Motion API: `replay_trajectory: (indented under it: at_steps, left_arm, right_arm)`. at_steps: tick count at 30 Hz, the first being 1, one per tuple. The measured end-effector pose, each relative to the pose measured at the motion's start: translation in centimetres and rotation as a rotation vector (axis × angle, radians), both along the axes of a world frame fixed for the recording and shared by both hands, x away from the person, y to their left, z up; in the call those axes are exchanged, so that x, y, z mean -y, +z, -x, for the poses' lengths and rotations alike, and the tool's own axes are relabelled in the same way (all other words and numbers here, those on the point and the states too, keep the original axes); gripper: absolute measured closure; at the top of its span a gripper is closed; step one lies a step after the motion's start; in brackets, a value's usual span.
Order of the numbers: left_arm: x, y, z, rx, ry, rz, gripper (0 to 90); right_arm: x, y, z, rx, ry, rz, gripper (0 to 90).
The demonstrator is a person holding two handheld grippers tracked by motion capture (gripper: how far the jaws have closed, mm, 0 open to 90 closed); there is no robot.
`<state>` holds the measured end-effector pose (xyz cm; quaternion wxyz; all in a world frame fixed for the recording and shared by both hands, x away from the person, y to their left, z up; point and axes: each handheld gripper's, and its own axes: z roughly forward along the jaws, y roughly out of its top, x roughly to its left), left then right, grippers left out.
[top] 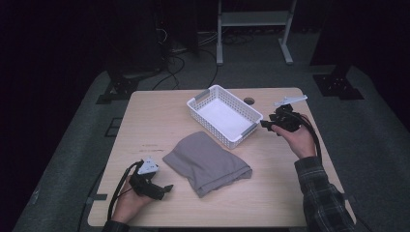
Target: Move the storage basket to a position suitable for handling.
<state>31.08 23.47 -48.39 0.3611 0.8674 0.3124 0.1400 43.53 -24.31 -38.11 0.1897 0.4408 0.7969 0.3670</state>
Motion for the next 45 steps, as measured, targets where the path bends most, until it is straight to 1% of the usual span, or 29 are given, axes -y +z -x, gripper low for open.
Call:
replay_trajectory:
  at_steps: [2,3,7,8,9,11,12,15,17,18,19,21,23,24,25,27,29,31,32,34,35,37,38,40,42,43,44,45]
  left_arm:
    - [0.0,0.0,0.0,0.000,0.000,0.000,0.0]
    - [0.0,0.0,0.0,0.000,0.000,0.000,0.0]
    - [0.0,0.0,0.0,0.000,0.000,0.000,0.0]
    - [0.0,0.0,0.0,0.000,0.000,0.000,0.0]
    - [0.0,0.0,0.0,0.000,0.000,0.000,0.0]
    - [0.0,0.0,0.0,0.000,0.000,0.000,0.0]
    - [0.0,0.0,0.0,0.000,0.000,0.000,0.0]
    - [0.0,0.0,0.0,0.000,0.000,0.000,0.0]
    - [0.0,0.0,0.0,0.000,0.000,0.000,0.0]
    - [0.0,0.0,0.0,0.000,0.000,0.000,0.0]
    - [0.0,0.0,0.0,0.000,0.000,0.000,0.0]
    - [0.0,0.0,0.0,0.000,0.000,0.000,0.0]
    - [0.0,0.0,0.0,0.000,0.000,0.000,0.0]
    - [0.0,0.0,0.0,0.000,0.000,0.000,0.0]
    - [0.0,0.0,0.0,0.000,0.000,0.000,0.0]
    - [0.0,0.0,0.0,0.000,0.000,0.000,0.0]
    - [0.0,0.0,0.0,0.000,0.000,0.000,0.0]
    - [0.0,0.0,0.0,0.000,0.000,0.000,0.0]
    - [0.0,0.0,0.0,0.000,-0.001,-0.001,0.0]
    - [0.0,0.0,0.0,0.000,0.000,0.000,0.0]
    - [0.0,0.0,0.0,0.000,0.000,0.000,0.0]
    - [0.0,0.0,0.0,0.000,0.000,0.000,0.0]
    - [0.0,0.0,0.0,0.000,0.000,0.000,0.0]
    - [0.0,0.0,0.0,0.000,0.000,0.000,0.0]
    - [0.0,0.0,0.0,0.000,0.000,0.000,0.0]
    - [0.0,0.0,0.0,0.000,0.000,0.000,0.0]
    - [0.0,0.0,0.0,0.000,0.000,0.000,0.0]
    - [0.0,0.0,0.0,0.000,0.000,0.000,0.0]
  right_arm:
    - [0.0,0.0,-0.2,0.004,-0.002,-0.003,49.7]
    - [-0.1,0.0,-0.4,-0.003,-0.002,-0.006,49.6]
    - [-0.3,0.2,-1.4,0.002,0.009,0.006,50.0]
    - [-0.3,0.2,-1.4,0.002,0.009,0.006,50.0]
    - [-0.3,0.3,-1.6,0.008,0.007,0.002,50.2]
    - [-0.5,0.4,-2.3,0.001,0.008,0.005,50.6]
    - [-0.5,0.4,-2.3,0.001,0.008,0.005,50.6]
    - [-0.7,0.6,-2.9,0.007,0.012,0.002,51.3]
    - [-0.9,0.7,-3.6,-0.002,0.019,0.010,53.2]
    - [-0.9,0.7,-3.6,-0.002,0.019,0.010,53.2]
    - [-1.0,0.7,-3.9,-0.007,0.020,0.004,53.7]
    - [-1.3,0.7,-4.4,-0.006,0.027,0.012,54.4]
    - [-1.5,0.5,-5.0,-0.004,0.034,0.021,55.7]
    - [-1.8,0.3,-5.6,-0.013,0.043,0.019,56.4]
    - [-1.8,0.3,-5.6,-0.013,0.043,0.019,56.4]
    - [-2.3,0.0,-6.4,-0.020,0.047,0.033,58.0]
    - [-2.5,-0.1,-6.6,-0.016,0.047,0.036,58.9]
    - [-2.8,-0.5,-7.3,-0.027,0.051,0.041,60.6]
    - [-2.9,-0.6,-7.5,-0.038,0.054,0.039,60.8]
    - [-3.0,-0.7,-7.7,-0.039,0.055,0.040,60.9]
    - [-3.3,-0.8,-8.1,-0.041,0.053,0.046,60.8]
    - [-3.3,-0.9,-8.3,-0.033,0.054,0.052,61.4]
    - [-3.4,-1.1,-8.6,-0.034,0.049,0.046,62.1]
    - [-3.4,-1.2,-8.8,-0.035,0.045,0.044,62.4]
    - [-3.4,-1.6,-9.1,-0.044,0.045,0.040,63.5]
    - [-3.4,-1.8,-9.3,-0.049,0.049,0.043,63.8]
    - [-3.4,-2.2,-9.5,-0.066,0.049,0.055,65.1]
    - [-3.4,-2.2,-9.5,-0.066,0.049,0.055,65.1]
